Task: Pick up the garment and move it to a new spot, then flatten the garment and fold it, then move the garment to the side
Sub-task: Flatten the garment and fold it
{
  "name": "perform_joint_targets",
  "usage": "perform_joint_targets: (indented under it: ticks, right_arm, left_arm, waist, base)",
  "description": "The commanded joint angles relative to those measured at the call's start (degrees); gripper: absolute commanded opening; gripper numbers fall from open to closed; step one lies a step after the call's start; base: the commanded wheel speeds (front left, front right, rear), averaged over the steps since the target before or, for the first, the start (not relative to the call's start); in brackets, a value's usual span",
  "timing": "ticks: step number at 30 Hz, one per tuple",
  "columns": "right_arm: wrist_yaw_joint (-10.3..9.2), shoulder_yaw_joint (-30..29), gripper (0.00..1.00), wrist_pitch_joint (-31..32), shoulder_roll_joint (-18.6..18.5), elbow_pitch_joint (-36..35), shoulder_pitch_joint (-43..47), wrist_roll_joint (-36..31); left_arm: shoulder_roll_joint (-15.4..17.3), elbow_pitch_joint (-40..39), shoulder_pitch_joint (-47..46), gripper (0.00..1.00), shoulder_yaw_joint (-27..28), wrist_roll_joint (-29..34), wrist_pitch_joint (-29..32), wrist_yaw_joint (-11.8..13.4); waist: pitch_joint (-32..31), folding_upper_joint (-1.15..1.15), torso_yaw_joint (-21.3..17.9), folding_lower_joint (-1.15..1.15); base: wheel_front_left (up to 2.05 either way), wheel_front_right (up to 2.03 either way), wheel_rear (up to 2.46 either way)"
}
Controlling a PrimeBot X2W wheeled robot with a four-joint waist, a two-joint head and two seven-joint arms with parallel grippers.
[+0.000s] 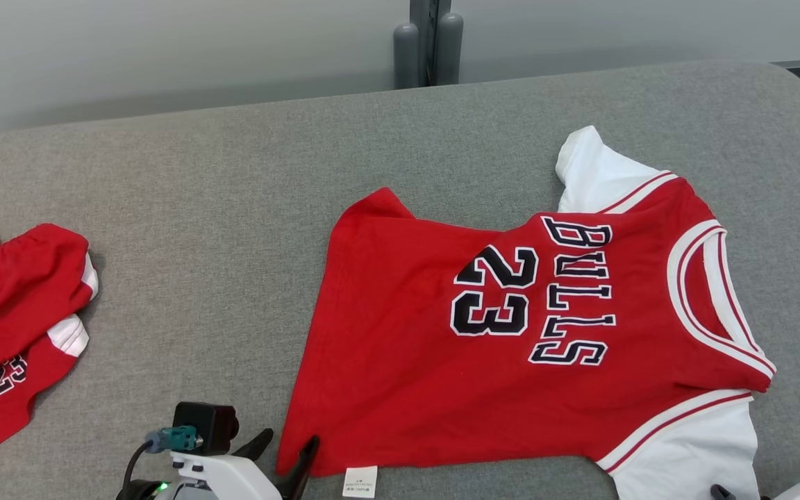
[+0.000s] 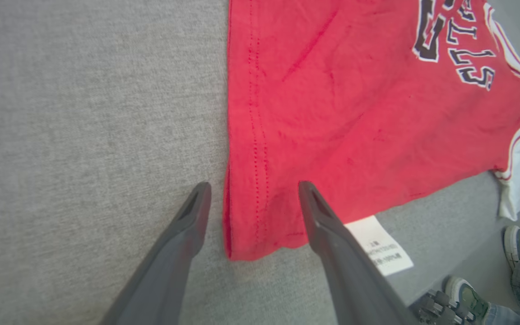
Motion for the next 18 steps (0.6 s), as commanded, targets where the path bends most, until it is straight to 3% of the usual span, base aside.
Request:
perform_joint_targets:
  ticks: [1, 18]
  right_arm:
    - [0.02, 0.31, 1.00, -0.56, -0.21, 0.57, -0.68, 0.16]
    - [0.03, 3.11, 1.00, -2.25, 0.21, 5.10, -2.49, 1.42]
  left_arm:
    - [0.59, 0.37, -0.75, 1.00, 0.10, -0.24, 0.48, 0.29]
    - [2.00, 0.01, 1.30, 1.00, -0.68, -1.73, 5.26, 1.31]
  waist:
    - [0.12, 0.00, 0.01, 0.00]
    - [1.16, 0.00, 0.20, 0.00]
  base:
    - [0.00, 0.00, 0.00]
    - [0.00, 0.00, 0.00]
